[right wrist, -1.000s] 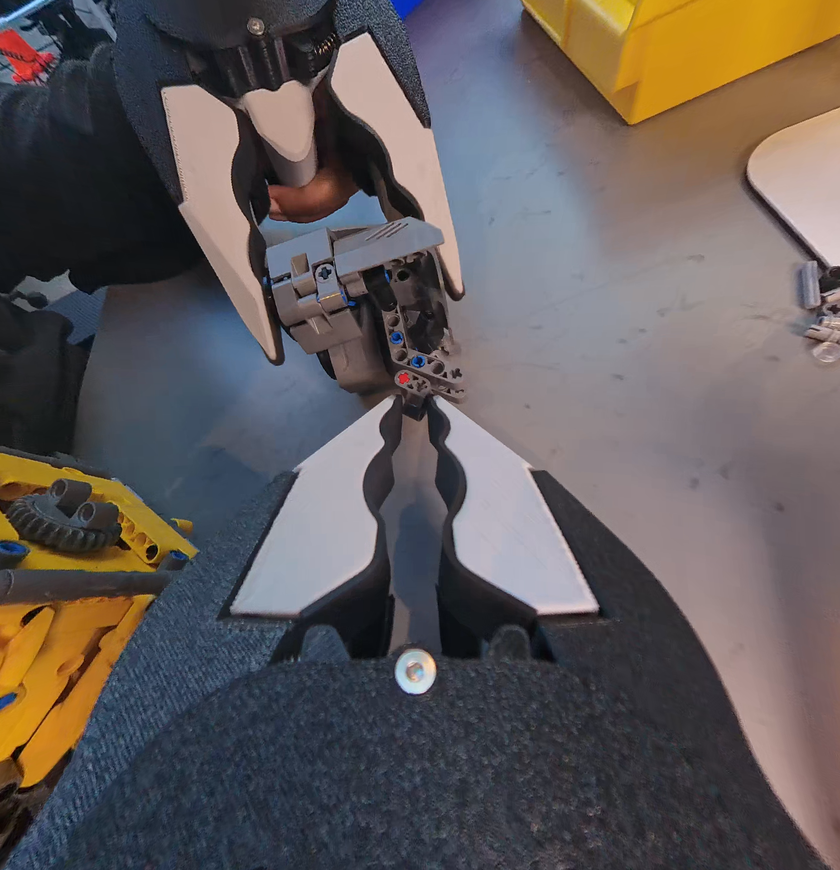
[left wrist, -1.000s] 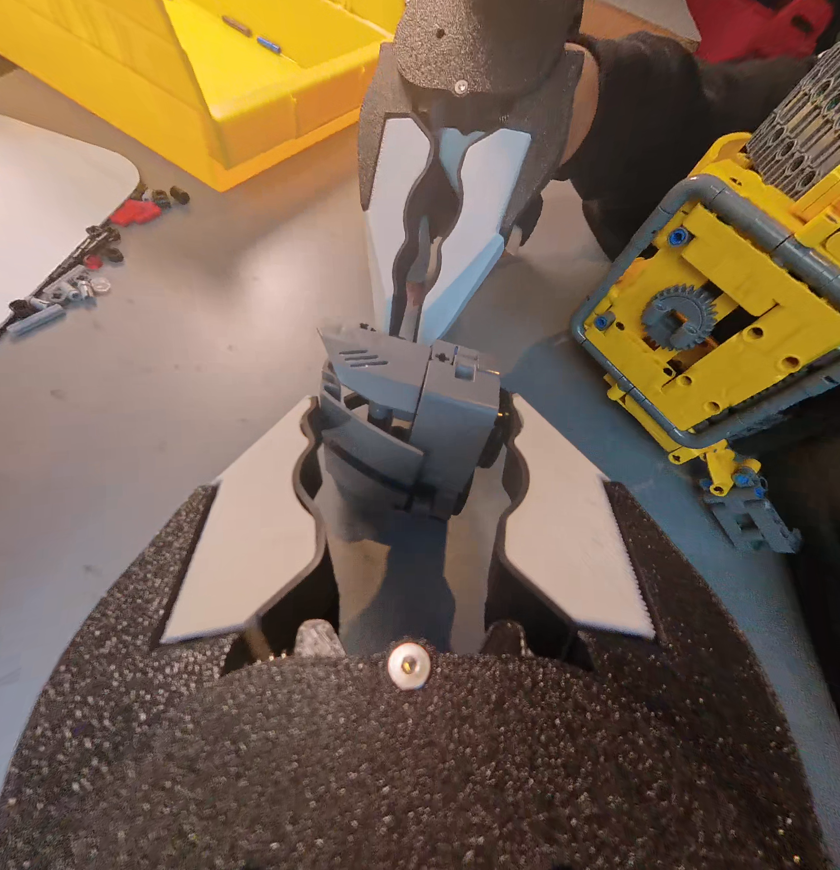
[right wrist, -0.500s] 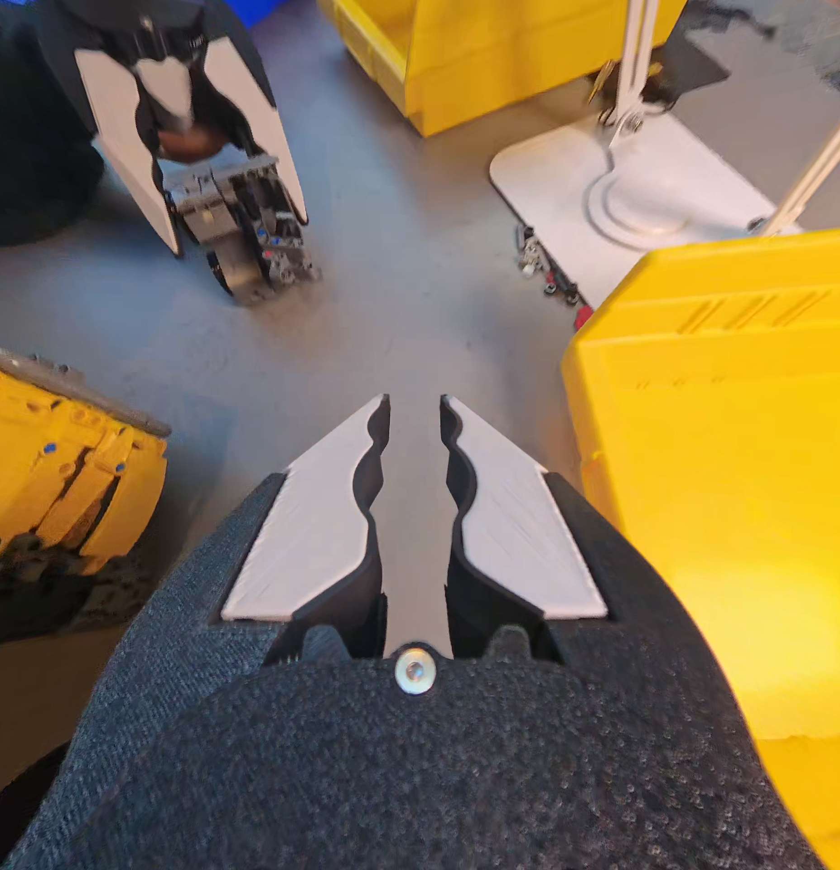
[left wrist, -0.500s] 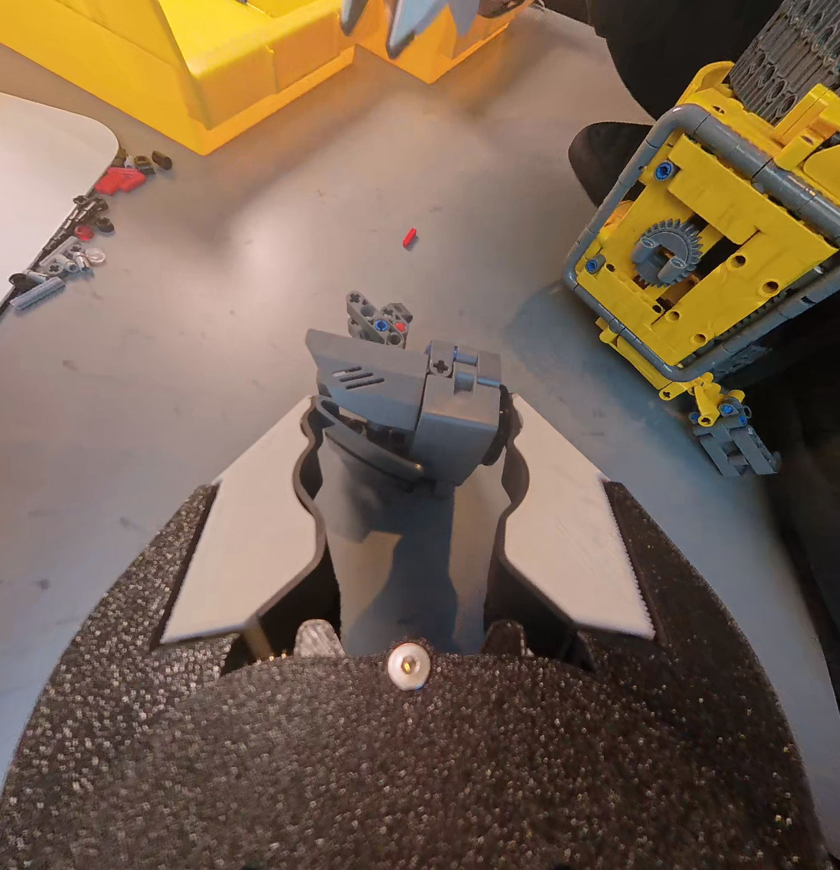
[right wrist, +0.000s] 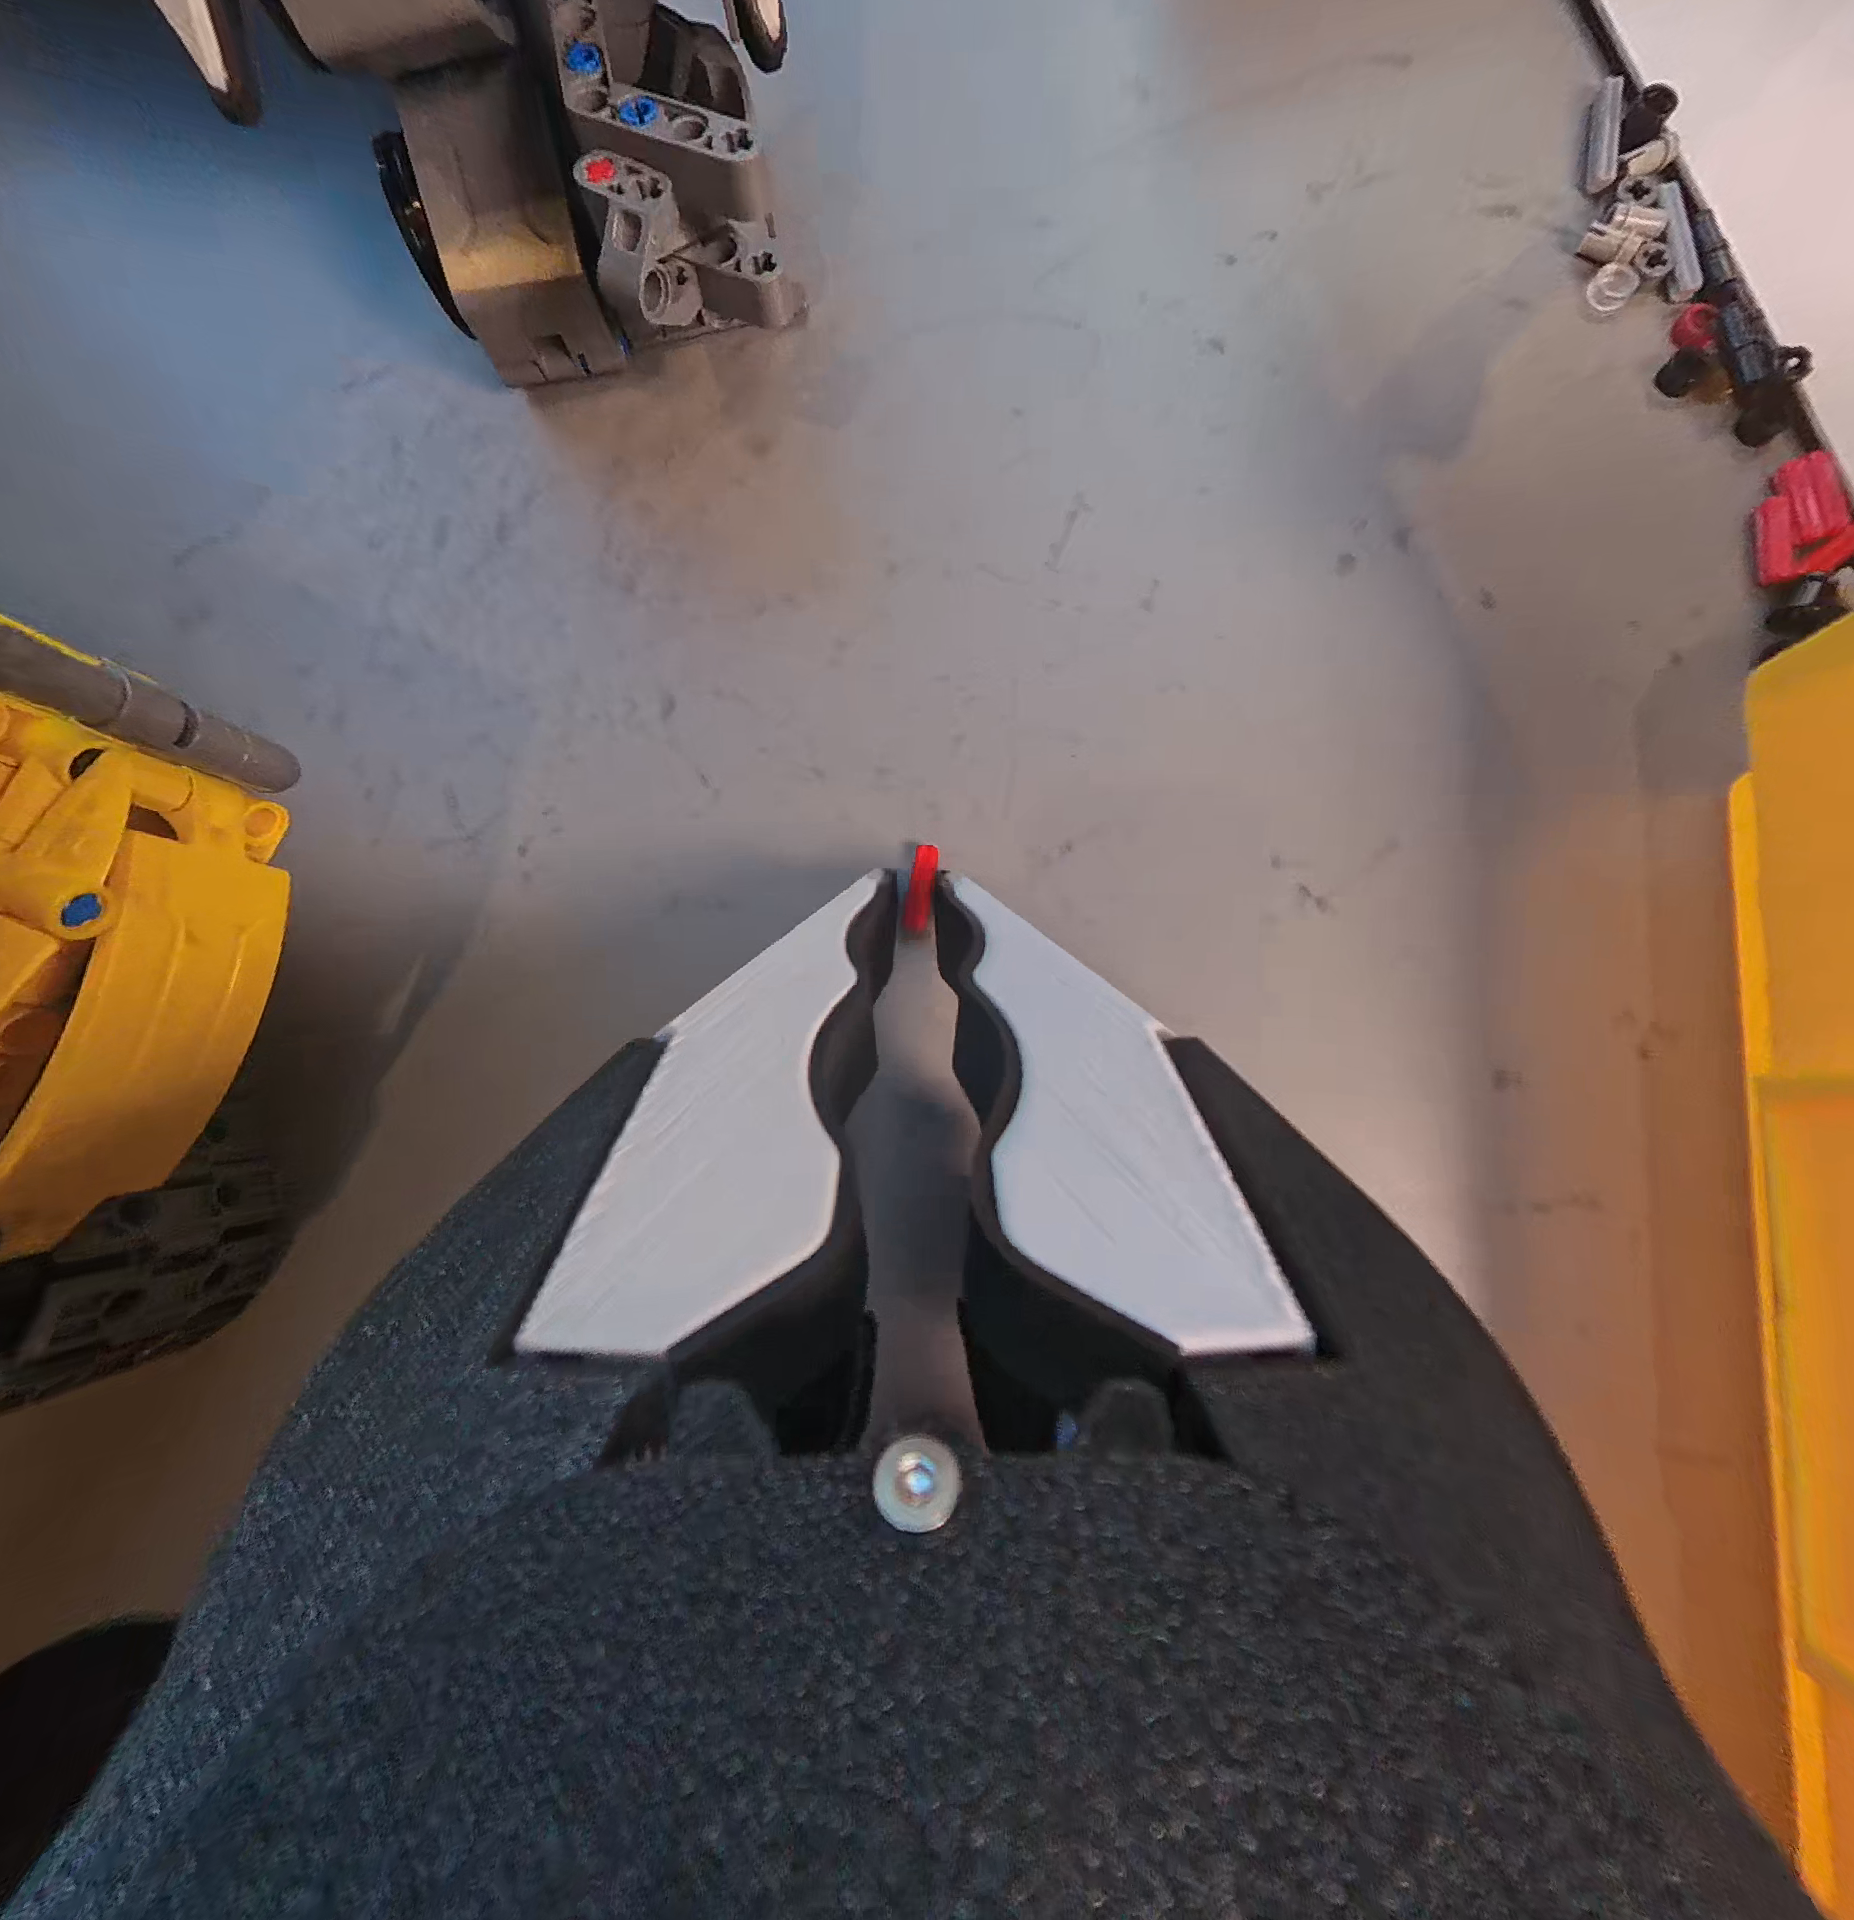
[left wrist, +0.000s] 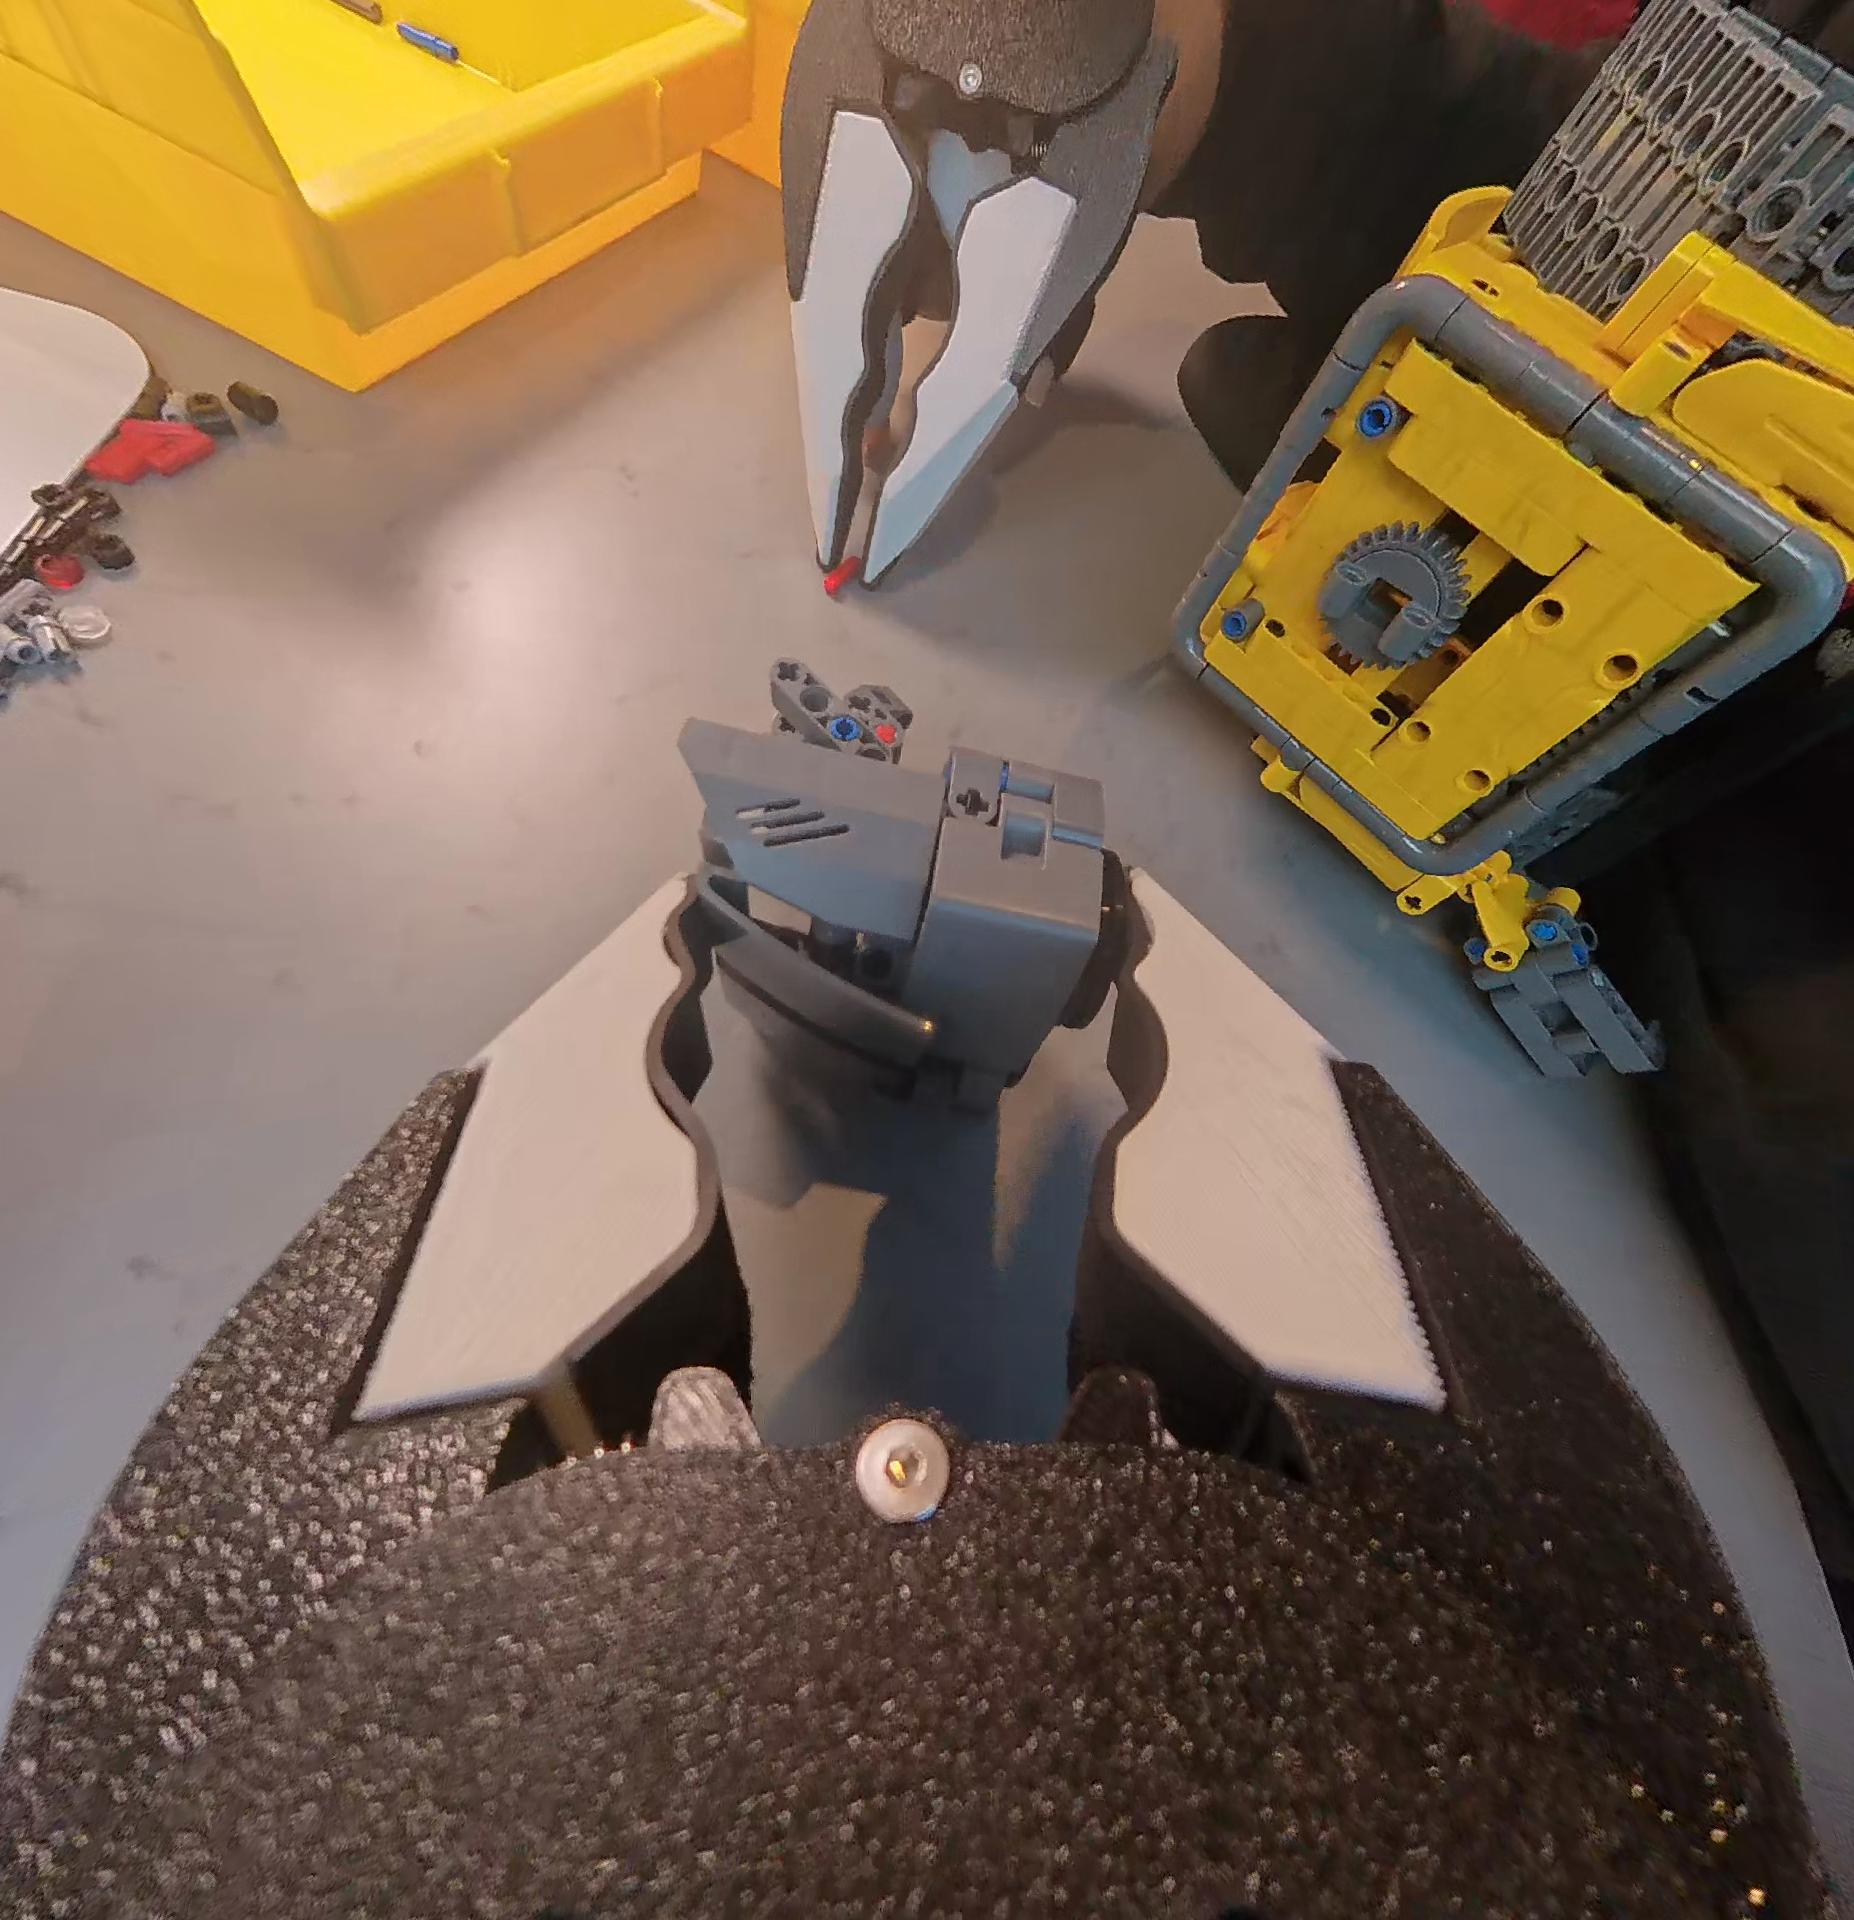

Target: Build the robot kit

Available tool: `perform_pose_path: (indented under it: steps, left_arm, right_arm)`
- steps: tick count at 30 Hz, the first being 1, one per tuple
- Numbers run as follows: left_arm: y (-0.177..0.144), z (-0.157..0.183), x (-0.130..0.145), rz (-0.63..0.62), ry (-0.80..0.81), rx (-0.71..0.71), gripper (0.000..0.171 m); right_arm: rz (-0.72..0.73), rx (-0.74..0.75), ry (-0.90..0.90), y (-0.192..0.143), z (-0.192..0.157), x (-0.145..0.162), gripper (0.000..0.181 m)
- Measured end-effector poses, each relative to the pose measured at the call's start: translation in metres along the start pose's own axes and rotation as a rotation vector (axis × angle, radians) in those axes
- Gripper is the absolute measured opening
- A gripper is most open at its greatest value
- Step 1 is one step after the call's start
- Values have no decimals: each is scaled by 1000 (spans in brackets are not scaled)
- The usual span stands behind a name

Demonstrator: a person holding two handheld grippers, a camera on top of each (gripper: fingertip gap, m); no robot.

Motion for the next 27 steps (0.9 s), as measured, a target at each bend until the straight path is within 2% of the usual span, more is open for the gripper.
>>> perform_pose_path:
  steps: [8,11,13,16,19,21,23,25,27]
  left_arm:
    - [-1,-1,2,17,-13,10,76]
    - [-1,-1,2,21,-14,11,76]
    - [0,-1,2,23,-13,12,76]
    - [-1,-1,1,24,-12,14,77]
    - [-2,0,-1,23,-4,16,79]
    - [-2,0,-1,6,4,6,80]
    - [-2,-1,0,-8,7,2,80]
    - [-2,0,0,-18,14,4,80]
    - [-3,1,0,-26,21,0,80]
  right_arm:
    - [13,33,-16,0,-5,0,4]
    - [29,41,-26,-1,-6,0,16]
    - [78,36,-22,-8,-7,-4,17]
    - [197,28,-14,-37,-9,-16,17]
    - [327,60,-6,-91,-9,-33,17]
    - [357,164,8,-127,2,-43,16]
    - [299,311,-30,-150,24,-54,16]
    - [166,460,-83,-157,63,-63,17]
    - [45,531,-129,-152,107,-72,17]
Point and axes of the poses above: each gripper's, where its closed fingertips meet, y out along the fingers, x out of its underside, z = x × y across the jaws, the point moved 10 cm from there along -y, back along the fingers, and after that the axes turned 15 degrees about y, right-handed, at the moved point
